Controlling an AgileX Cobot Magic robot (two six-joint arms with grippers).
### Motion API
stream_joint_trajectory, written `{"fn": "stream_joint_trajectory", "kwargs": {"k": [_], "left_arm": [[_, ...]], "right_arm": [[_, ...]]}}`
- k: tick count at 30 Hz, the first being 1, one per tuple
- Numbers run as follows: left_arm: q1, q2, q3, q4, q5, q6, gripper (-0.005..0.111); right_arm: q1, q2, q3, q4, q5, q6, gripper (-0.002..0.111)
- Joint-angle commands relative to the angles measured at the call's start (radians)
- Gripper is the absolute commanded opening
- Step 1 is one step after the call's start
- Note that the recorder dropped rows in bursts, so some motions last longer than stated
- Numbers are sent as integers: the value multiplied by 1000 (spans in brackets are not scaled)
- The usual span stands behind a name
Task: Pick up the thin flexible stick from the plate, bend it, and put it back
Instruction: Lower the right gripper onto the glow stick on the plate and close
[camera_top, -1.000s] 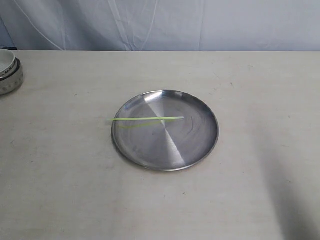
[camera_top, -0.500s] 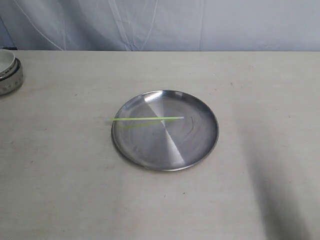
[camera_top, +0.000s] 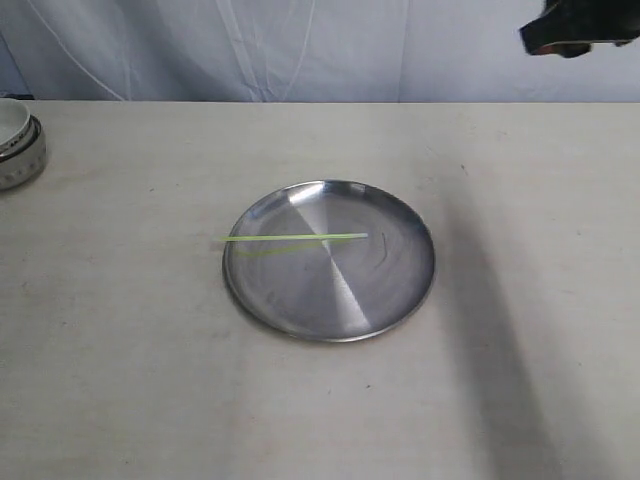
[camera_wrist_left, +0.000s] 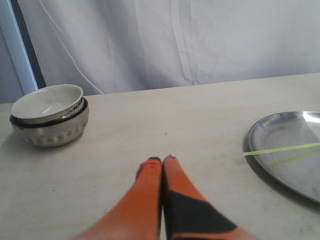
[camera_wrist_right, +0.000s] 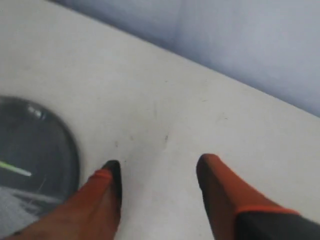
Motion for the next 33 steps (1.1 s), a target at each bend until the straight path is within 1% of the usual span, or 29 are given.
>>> {"fn": "stream_joint_trajectory", "kwargs": {"k": [1, 5, 8, 14, 22, 33], "left_arm": [[-5, -6, 5, 1, -14, -6, 0], [-5, -6, 5, 1, -14, -6, 0], [-5, -6, 5, 1, -14, -6, 0], [-5, -6, 5, 1, -14, -6, 0], [-5, -6, 5, 1, -14, -6, 0], [-5, -6, 5, 1, -14, -6, 0]], "right_arm": [[109, 278, -259, 0, 206, -199, 52], [229, 462, -408, -119, 245, -227, 52], [300, 567, -478, -225, 261, -215, 52], [386, 688, -510, -249, 272, -213, 52], [437, 736, -510, -245, 281, -213, 52], [458, 783, -510, -245, 302, -213, 52]]}}
